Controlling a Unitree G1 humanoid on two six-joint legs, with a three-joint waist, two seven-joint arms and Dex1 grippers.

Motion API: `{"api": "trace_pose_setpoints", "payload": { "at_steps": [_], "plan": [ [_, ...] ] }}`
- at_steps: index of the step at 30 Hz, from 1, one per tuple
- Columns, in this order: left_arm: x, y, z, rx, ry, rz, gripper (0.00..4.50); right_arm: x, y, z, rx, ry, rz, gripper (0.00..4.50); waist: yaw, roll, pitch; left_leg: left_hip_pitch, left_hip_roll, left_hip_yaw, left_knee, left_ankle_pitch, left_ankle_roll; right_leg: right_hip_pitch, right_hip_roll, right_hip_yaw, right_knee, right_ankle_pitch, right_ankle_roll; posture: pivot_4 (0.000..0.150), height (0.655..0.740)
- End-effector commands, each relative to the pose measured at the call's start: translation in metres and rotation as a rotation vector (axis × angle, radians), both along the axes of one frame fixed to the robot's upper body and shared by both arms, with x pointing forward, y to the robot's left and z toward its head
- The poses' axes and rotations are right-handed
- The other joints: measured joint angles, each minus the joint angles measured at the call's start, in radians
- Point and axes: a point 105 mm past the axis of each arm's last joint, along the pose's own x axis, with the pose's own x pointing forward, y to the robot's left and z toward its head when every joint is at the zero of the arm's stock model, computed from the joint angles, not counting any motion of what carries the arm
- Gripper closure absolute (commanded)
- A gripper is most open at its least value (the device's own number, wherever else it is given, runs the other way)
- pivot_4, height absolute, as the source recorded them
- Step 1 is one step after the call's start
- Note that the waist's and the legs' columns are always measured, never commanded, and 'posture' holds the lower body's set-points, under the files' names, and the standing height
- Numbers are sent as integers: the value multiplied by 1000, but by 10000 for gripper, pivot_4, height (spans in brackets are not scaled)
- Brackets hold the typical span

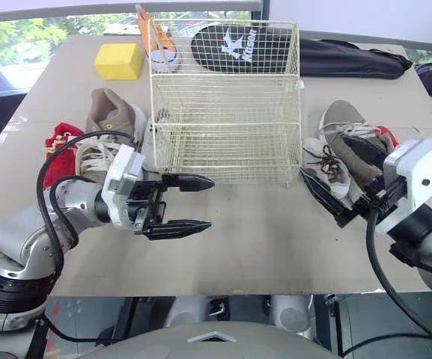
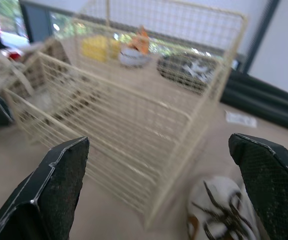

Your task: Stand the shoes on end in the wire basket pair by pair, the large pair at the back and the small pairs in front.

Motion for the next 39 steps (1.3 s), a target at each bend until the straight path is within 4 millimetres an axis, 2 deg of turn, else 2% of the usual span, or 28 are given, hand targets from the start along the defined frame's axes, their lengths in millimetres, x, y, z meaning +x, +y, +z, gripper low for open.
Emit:
{"api": "trace_pose_setpoints", "payload": {
  "at_steps": [1,5,8,12,14,16,19,23,27,39],
  "plan": [
    [-6,-5,8,-33,-2,-51,0,-9,-22,3,-88,-37,-123,712,8,-1,-1,-1,0,-2,0,1,2,1,0,-2,-1,0,0,1500,7400],
    [-12,-10,3,-14,-2,-72,0,-20,-56,-23,-164,76,-274,712,14,-1,-1,-7,0,-8,3,1,3,1,0,-7,-4,0,1,1500,7400],
    [-15,-14,4,-4,-26,-77,0,-23,-75,-36,-179,148,-307,712,13,0,0,-12,0,-12,7,1,3,1,0,-12,-5,-1,3,1500,7400],
    [-14,-18,10,12,-89,-69,0,-17,-97,-37,-199,129,-373,712,14,1,1,-16,1,-19,12,0,4,1,0,-17,-5,-2,3,1500,7400],
    [-11,-22,16,5,-129,-35,0,-12,-116,-40,-259,128,-445,712,17,2,1,-17,1,-21,14,-1,6,1,0,-18,-4,-2,3,1500,7400],
    [-10,-23,20,15,-151,-19,0,-7,-127,-47,-208,186,-461,712,21,2,1,-18,0,-22,15,-2,8,2,0,-18,-5,-1,3,1500,7400],
    [-3,-22,24,16,-205,26,0,3,-140,-60,-225,256,-474,712,24,2,1,-18,-1,-22,15,-2,7,2,0,-17,-5,0,0,1500,7400],
    [-5,-23,27,17,-153,-12,0,26,-123,-71,-145,312,-352,712,23,4,2,-20,-1,-25,16,-1,7,3,1,-20,-6,0,-1,1500,7400],
    [-2,-24,27,25,-165,-6,0,44,-124,-78,-131,304,-372,712,24,4,3,-19,-1,-25,16,-1,7,4,1,-19,-6,0,0,1500,7400],
    [0,-24,27,23,-175,9,0,46,-131,-88,-125,323,-426,712,24,4,2,-19,-1,-26,17,-1,7,5,1,-20,-7,-1,3,1500,7400]
  ]
}}
